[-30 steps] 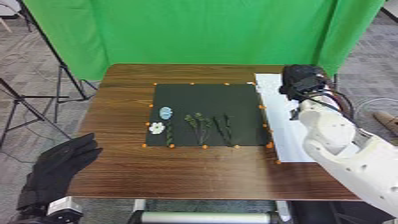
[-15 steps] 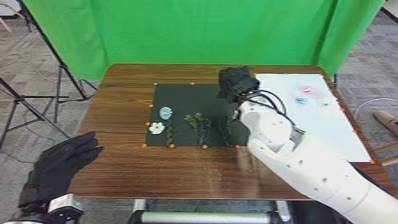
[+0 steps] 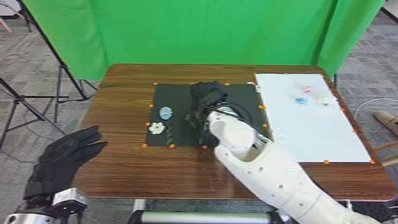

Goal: Arrange flowers

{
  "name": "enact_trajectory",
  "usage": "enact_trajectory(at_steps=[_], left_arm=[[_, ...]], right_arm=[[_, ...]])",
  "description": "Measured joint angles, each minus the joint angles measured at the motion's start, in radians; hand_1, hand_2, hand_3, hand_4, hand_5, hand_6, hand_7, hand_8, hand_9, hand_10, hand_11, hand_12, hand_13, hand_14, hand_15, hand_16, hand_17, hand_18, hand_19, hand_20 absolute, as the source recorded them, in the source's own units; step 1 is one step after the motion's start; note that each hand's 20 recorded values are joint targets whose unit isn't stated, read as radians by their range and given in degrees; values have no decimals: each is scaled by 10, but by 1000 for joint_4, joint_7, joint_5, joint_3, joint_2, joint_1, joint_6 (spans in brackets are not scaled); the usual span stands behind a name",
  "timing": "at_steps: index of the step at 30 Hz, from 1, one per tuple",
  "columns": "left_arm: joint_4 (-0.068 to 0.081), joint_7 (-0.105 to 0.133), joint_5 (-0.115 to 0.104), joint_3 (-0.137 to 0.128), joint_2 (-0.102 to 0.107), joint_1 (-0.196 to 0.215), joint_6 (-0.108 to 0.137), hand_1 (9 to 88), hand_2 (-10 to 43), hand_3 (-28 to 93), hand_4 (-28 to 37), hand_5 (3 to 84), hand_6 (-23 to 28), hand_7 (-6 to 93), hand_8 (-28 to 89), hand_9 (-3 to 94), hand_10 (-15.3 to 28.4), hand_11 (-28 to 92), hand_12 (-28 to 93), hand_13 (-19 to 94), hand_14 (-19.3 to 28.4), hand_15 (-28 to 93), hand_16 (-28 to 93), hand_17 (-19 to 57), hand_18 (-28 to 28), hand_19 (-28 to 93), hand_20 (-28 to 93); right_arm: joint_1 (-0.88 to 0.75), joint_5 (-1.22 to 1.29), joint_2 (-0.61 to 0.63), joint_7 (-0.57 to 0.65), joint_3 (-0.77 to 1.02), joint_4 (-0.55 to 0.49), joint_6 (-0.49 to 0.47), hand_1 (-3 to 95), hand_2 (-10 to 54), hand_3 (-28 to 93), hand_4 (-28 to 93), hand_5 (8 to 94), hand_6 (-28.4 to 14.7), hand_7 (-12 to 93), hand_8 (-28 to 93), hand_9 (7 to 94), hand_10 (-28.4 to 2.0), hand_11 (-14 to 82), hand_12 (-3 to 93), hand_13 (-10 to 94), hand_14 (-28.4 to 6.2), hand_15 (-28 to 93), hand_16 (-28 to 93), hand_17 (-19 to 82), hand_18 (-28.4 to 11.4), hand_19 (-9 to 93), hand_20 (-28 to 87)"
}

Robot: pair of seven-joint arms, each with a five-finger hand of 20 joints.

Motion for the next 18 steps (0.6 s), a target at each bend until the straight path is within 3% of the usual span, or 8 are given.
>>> enact_trajectory(at_steps=[10, 18], left_arm=[[13, -26, 7, 1, 7, -52, -24, 249, 38, 842, -157, 433, 101, 212, -135, 364, 175, 350, 78, 285, 220, 479, -80, -84, 205, 538, 179], [13, -29, 7, -1, 10, -49, -27, 249, 39, 845, -154, 433, 102, 210, -135, 364, 177, 351, 76, 282, 224, 483, -81, -85, 206, 537, 182]], right_arm=[[-12, -62, -40, -1, -14, 36, -5, 484, -74, 765, -283, 833, 22, 201, 17, 810, -81, 346, 351, 661, -82, 725, 257, 238, -219, 825, 196], [-12, -41, -39, 15, -8, 37, -15, 444, -95, 793, -283, 772, -4, 220, -5, 752, -88, 339, 386, 605, -99, 734, 281, 201, -226, 801, 225]])
